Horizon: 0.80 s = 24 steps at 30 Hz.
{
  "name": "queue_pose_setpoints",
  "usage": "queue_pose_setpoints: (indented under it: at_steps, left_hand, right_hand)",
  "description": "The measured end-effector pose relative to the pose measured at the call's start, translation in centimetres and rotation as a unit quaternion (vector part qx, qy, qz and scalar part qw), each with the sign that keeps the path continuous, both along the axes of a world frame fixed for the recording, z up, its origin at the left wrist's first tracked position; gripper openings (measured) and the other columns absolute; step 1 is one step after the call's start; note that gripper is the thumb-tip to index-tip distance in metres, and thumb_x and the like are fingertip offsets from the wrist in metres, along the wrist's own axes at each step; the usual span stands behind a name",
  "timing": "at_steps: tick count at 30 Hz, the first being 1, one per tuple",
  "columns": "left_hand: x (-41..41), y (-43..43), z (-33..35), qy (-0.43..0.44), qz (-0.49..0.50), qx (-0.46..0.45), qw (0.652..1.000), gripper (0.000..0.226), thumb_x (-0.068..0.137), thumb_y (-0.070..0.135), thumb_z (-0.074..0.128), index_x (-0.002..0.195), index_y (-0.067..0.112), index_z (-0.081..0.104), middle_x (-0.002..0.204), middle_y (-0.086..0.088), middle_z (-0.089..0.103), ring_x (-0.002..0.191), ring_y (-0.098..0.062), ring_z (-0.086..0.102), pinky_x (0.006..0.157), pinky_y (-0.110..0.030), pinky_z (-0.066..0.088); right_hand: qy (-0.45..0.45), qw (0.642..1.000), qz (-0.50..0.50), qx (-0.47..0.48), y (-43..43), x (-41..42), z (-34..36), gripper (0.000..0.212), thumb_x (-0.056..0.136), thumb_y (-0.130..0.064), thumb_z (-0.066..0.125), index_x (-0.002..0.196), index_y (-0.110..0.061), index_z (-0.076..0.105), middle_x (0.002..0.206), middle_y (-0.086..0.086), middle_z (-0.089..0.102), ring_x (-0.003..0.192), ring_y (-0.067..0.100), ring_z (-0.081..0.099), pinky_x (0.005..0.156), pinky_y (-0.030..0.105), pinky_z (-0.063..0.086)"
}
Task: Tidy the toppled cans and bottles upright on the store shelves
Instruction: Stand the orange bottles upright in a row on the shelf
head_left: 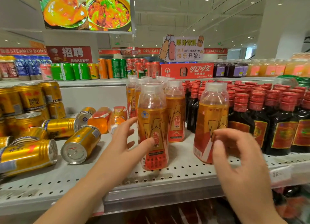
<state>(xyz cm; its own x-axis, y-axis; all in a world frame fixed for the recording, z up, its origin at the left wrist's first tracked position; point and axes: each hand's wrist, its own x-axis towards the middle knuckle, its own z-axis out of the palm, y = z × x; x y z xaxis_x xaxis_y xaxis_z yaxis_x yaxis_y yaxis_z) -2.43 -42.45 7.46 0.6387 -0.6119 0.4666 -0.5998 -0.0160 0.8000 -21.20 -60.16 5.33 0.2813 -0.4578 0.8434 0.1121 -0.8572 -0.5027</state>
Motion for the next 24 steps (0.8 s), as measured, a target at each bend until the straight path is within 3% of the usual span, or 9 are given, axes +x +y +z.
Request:
queue_pose_setpoints:
  at_steps: [2, 5, 9, 13, 16, 20, 24]
  left_hand:
    - [0.1, -0.3, 0.4, 0.034, -0.033, 0.014, 0.999, 0.072, 0.074, 0.072, 0.071, 0.137, 0.065, 0.037, 0.137, 0.036, 0.052, 0.126, 0.015, 0.048, 0.086, -0.01, 0.044]
    - [0.3, -1.0, 0.8, 0.033, -0.064, 0.029, 0.997, 0.062, 0.079, 0.065, 0.073, 0.132, 0.066, 0.041, 0.134, 0.032, 0.057, 0.125, 0.009, 0.053, 0.09, -0.014, 0.046]
    - [0.6, -1.3, 1.0, 0.017, -0.066, 0.05, 0.996, 0.063, 0.076, 0.07, 0.068, 0.133, 0.062, 0.044, 0.134, 0.032, 0.058, 0.129, 0.005, 0.052, 0.103, -0.03, 0.046]
    - [0.5, -1.3, 0.9, 0.009, -0.075, 0.059, 0.995, 0.052, 0.08, 0.064, 0.06, 0.131, 0.059, 0.048, 0.13, 0.029, 0.062, 0.125, 0.003, 0.056, 0.105, -0.04, 0.047]
    - [0.6, -1.6, 0.8, 0.006, -0.076, 0.061, 0.995, 0.043, 0.083, 0.061, 0.057, 0.125, 0.061, 0.049, 0.125, 0.028, 0.064, 0.116, 0.007, 0.06, 0.098, -0.034, 0.049]
    - [0.4, -2.6, 1.2, -0.027, -0.068, 0.075, 0.995, 0.043, 0.083, 0.063, 0.054, 0.123, 0.071, 0.039, 0.124, 0.04, 0.057, 0.113, 0.019, 0.054, 0.086, -0.014, 0.043]
    - [0.5, -3.8, 1.4, -0.089, -0.052, 0.081, 0.991, 0.045, 0.089, 0.06, 0.052, 0.13, 0.067, 0.034, 0.127, 0.045, 0.049, 0.117, 0.023, 0.046, 0.087, -0.01, 0.037]
  right_hand:
    - [0.006, 0.998, -0.043, 0.054, -1.8, -0.8, 0.1, 0.035, 0.092, -0.044, 0.057, 0.126, -0.04, 0.049, 0.113, -0.026, 0.047, 0.099, 0.003, 0.058, 0.077, 0.024, 0.053]
    - [0.119, 0.986, -0.082, 0.088, -2.7, -0.7, -0.3, 0.071, 0.087, -0.056, 0.058, 0.148, -0.041, 0.026, 0.133, -0.021, 0.038, 0.113, 0.005, 0.052, 0.093, 0.038, 0.05]
    - [0.169, 0.981, -0.038, 0.086, -3.0, 0.7, -0.7, 0.073, 0.084, -0.064, 0.061, 0.146, -0.05, 0.024, 0.116, -0.034, 0.046, 0.108, -0.001, 0.052, 0.091, 0.033, 0.05]
    - [0.17, 0.981, -0.019, 0.095, -3.2, 1.7, -0.4, 0.074, 0.077, -0.07, 0.067, 0.139, -0.054, 0.029, 0.117, -0.034, 0.05, 0.109, -0.002, 0.054, 0.091, 0.035, 0.053]
    - [0.177, 0.98, -0.009, 0.092, -3.0, 2.9, -0.1, 0.078, 0.076, -0.068, 0.069, 0.14, -0.048, 0.03, 0.122, -0.027, 0.052, 0.111, 0.001, 0.057, 0.093, 0.036, 0.055]
    - [0.2, 0.976, -0.016, 0.082, -3.1, 4.2, 0.3, 0.083, 0.076, -0.071, 0.067, 0.144, -0.042, 0.027, 0.125, -0.019, 0.051, 0.108, 0.006, 0.06, 0.09, 0.037, 0.057]
    - [0.213, 0.973, -0.033, 0.078, -2.9, 5.0, 0.4, 0.082, 0.077, -0.072, 0.063, 0.144, -0.042, 0.026, 0.122, -0.018, 0.05, 0.105, 0.005, 0.06, 0.085, 0.035, 0.058]
